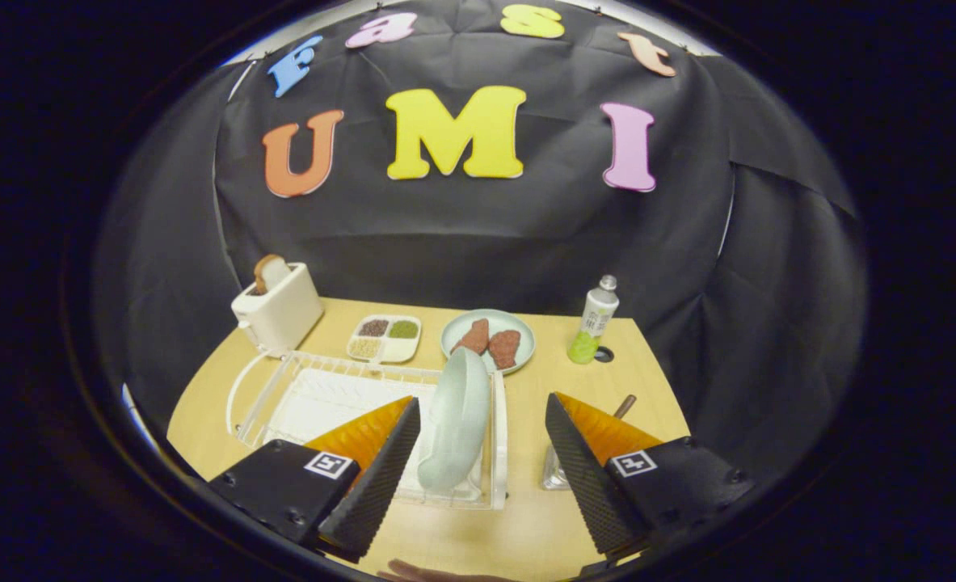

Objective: Take the plate from the dish rack, then take the spoon from the basket and place it into the plate.

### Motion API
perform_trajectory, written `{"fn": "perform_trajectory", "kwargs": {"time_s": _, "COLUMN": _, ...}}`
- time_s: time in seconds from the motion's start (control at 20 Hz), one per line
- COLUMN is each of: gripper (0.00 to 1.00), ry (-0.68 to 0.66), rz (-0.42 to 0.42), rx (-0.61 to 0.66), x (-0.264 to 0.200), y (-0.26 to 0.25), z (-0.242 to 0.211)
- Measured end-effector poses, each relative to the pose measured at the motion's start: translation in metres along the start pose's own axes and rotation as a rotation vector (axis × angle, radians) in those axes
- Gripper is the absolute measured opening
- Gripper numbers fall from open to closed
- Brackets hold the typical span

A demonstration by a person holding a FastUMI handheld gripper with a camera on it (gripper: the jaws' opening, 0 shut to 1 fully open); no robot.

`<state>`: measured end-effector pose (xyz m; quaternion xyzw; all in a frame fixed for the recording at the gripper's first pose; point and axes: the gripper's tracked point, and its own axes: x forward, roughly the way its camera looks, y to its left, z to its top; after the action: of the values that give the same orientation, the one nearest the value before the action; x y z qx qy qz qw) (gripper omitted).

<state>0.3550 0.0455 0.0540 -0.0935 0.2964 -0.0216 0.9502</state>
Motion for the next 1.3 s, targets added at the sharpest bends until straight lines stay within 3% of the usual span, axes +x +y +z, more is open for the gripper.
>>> {"fn": "perform_trajectory", "kwargs": {"time_s": 0.25, "gripper": 0.94, "ry": 0.228, "rz": -0.106, "rx": -0.06, "x": 0.052, "y": 0.011, "z": 0.009}}
{"fn": "perform_trajectory", "kwargs": {"time_s": 0.45, "gripper": 0.8, "ry": 0.406, "rz": -0.222, "rx": -0.15, "x": 0.073, "y": 0.004, "z": 0.002}}
{"fn": "perform_trajectory", "kwargs": {"time_s": 0.55, "gripper": 0.73, "ry": 0.425, "rz": -0.252, "rx": -0.181, "x": 0.072, "y": 0.006, "z": 0.009}}
{"fn": "perform_trajectory", "kwargs": {"time_s": 0.6, "gripper": 0.63, "ry": 0.434, "rz": -0.243, "rx": -0.21, "x": 0.07, "y": 0.015, "z": 0.012}}
{"fn": "perform_trajectory", "kwargs": {"time_s": 0.7, "gripper": 0.53, "ry": 0.477, "rz": -0.273, "rx": -0.248, "x": 0.067, "y": 0.016, "z": 0.012}}
{"fn": "perform_trajectory", "kwargs": {"time_s": 0.85, "gripper": 0.48, "ry": 0.514, "rz": -0.343, "rx": -0.28, "x": 0.068, "y": 0.014, "z": 0.013}}
{"fn": "perform_trajectory", "kwargs": {"time_s": 1.0, "gripper": 0.35, "ry": 0.544, "rz": -0.415, "rx": -0.319, "x": 0.073, "y": 0.009, "z": 0.006}}
{"fn": "perform_trajectory", "kwargs": {"time_s": 1.3, "gripper": 0.18, "ry": 0.503, "rz": -0.45, "rx": -0.345, "x": 0.057, "y": 0.03, "z": 0.014}}
